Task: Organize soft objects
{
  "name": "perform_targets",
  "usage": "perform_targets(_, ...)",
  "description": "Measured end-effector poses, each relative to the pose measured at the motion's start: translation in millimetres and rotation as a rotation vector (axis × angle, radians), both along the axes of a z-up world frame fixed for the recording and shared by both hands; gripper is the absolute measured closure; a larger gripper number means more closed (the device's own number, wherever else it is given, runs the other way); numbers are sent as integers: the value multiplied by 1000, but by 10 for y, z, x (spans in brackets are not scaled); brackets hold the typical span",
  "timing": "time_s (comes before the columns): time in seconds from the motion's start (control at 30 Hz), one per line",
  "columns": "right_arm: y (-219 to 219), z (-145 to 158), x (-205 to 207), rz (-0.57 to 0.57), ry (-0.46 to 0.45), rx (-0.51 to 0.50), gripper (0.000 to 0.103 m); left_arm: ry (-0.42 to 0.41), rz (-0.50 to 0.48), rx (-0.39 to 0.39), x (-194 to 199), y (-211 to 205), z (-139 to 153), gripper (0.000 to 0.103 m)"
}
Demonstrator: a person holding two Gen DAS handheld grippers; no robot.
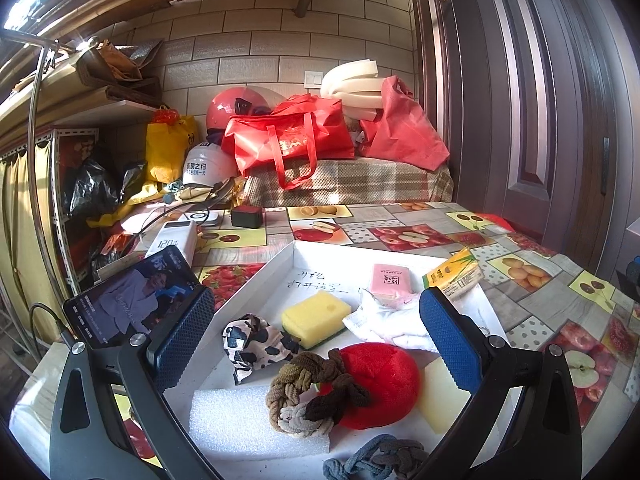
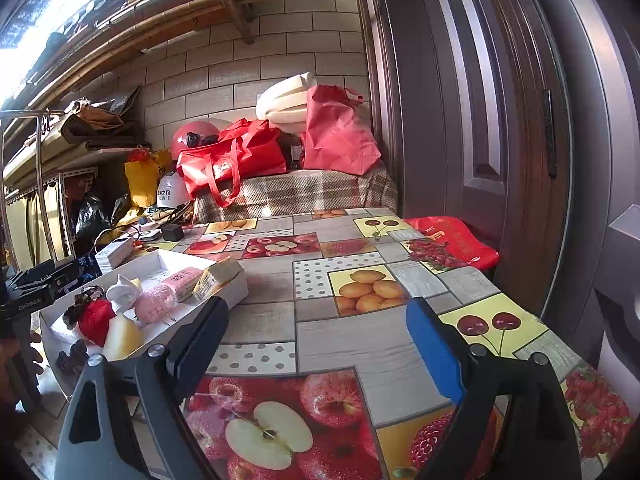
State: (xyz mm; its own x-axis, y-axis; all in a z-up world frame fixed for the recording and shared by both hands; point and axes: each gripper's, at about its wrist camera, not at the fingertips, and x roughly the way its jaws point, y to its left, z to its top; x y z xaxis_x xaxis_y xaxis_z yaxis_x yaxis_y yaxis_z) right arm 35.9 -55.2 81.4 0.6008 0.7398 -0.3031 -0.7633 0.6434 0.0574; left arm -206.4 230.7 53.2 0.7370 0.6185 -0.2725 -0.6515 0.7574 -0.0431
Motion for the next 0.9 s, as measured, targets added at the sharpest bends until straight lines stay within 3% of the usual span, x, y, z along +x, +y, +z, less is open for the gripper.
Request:
perform_targets(0.2, -71, 19, 21, -8, 15, 36, 0, 1, 55, -2, -63, -13, 14, 0)
perform_targets(0.4, -27, 14, -46, -5, -26, 12, 0, 22, 124, -103, -145, -90, 85, 0)
perform_targets(0.57, -36, 6, -29, -18, -18, 12, 0, 119, 259, -148, -78, -290, 157, 0)
perform_targets(0.73, -60, 3, -1, -18, -4, 23, 0, 157, 267, -180, -47, -468, 223, 0)
perform_targets(0.9, -86, 3, 30, -14, 6, 34, 0, 197, 350, -138, -46, -695, 312, 0)
